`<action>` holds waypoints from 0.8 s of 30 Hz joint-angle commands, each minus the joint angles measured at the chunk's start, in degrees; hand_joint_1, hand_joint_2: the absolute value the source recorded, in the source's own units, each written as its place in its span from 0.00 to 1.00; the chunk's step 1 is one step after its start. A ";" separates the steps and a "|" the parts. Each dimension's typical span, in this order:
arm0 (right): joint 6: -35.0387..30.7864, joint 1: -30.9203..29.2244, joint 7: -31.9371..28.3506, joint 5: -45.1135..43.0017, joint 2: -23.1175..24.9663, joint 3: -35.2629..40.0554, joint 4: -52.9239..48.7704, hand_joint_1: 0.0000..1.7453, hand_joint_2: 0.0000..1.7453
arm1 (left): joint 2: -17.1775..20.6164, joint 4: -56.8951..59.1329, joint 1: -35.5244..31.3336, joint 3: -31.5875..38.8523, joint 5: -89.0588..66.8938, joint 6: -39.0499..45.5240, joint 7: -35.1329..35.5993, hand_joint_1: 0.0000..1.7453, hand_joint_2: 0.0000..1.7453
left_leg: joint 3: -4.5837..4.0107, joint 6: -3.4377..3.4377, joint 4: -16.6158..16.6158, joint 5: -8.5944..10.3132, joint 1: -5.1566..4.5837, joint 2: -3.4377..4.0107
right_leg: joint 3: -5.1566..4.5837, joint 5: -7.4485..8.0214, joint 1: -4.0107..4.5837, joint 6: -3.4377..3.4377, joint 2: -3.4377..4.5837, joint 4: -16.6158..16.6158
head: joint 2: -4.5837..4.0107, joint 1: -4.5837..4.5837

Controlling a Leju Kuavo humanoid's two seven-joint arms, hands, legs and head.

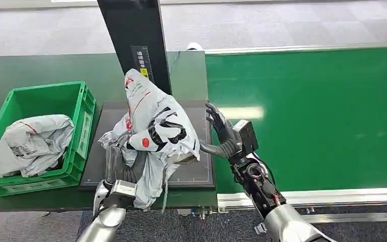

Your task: Moved the parcel from conveyor to table for the left to box.

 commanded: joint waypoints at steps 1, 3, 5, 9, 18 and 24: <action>1.21 -1.58 0.88 -0.71 -1.01 2.72 3.63 0.00 1.00 | 0.06 0.77 -0.55 -1.53 0.80 -0.28 -0.88 1.00 1.00 | 0.08 0.17 -0.05 -0.01 0.00 -0.09 | 0.12 -0.01 0.06 -0.20 -0.13 -0.08 | 0.00 -0.02; 0.94 0.11 0.93 -1.62 -1.77 3.25 1.68 0.00 1.00 | -0.35 0.19 -0.49 -2.40 2.64 0.03 -2.84 1.00 1.00 | 0.11 0.19 -0.07 0.00 0.02 -0.11 | 0.16 -0.01 0.08 -0.22 -0.15 -0.11 | 0.00 0.00; -2.78 1.42 0.69 -0.28 -2.15 4.91 0.57 0.00 1.00 | -0.01 -1.72 -0.75 -3.96 2.56 2.40 -2.84 1.00 1.00 | 0.04 0.13 -0.02 -0.01 0.02 -0.17 | 0.10 -0.03 0.06 -0.14 -0.20 -0.06 | 0.00 0.00; -7.13 2.85 2.43 0.74 -0.89 7.91 2.59 0.00 0.00 | 1.95 -1.57 -5.78 -5.97 0.59 5.22 -2.84 1.00 1.00 | 0.04 0.16 -0.04 0.02 0.04 -0.21 | 0.11 -0.02 0.09 -0.20 -0.24 -0.08 | 0.00 -0.02; -16.87 6.09 -4.15 1.52 -2.54 11.06 -6.61 0.00 1.00 | 3.18 5.71 -24.29 0.30 6.13 9.38 -1.39 1.00 1.00 | -0.18 0.15 0.13 0.08 0.09 -0.29 | -0.07 0.02 0.15 -0.25 -0.33 0.07 | 0.00 -0.02; -19.04 6.67 -4.15 -0.78 -4.90 8.56 -10.81 0.00 1.00 | 3.96 4.40 -23.47 3.81 5.84 13.57 -2.84 1.00 1.00 | 0.01 0.22 0.00 0.06 0.00 -0.17 | 0.08 0.00 0.07 -0.21 -0.21 -0.03 | 0.00 0.00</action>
